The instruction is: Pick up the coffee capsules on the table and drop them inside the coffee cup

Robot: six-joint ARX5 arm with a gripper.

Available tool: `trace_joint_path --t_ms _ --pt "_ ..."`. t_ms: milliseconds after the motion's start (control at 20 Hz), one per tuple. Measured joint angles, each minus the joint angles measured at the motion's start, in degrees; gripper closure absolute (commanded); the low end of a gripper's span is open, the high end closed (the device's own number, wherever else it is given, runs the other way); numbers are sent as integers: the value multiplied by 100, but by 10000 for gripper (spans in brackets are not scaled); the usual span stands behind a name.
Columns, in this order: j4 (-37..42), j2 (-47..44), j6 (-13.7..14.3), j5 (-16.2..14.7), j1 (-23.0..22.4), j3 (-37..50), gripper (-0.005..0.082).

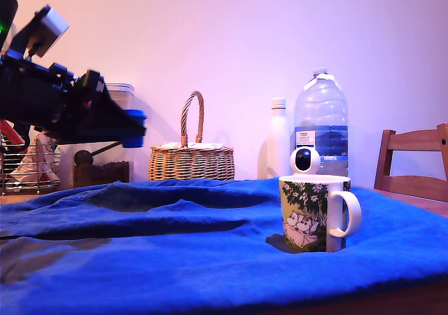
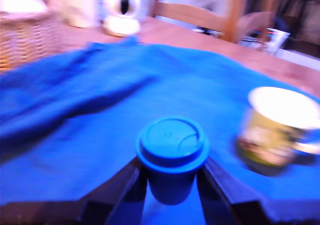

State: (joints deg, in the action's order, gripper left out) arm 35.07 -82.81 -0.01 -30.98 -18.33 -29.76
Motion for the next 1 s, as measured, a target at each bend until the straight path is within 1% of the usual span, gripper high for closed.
trace_joint_path --t_ms 100,300,450,650,700,800,1000 --pt "-59 184 -87 -2 -199 103 608" --pt "-210 470 -122 2 -597 127 608" --pt "-330 509 -140 9 -964 127 608" --pt "-400 509 -140 203 -1506 129 609" --pt "-391 509 -140 260 -1587 129 609" --pt "-380 509 -140 278 -1692 129 609" --pt "-378 509 -140 306 -1711 129 609"
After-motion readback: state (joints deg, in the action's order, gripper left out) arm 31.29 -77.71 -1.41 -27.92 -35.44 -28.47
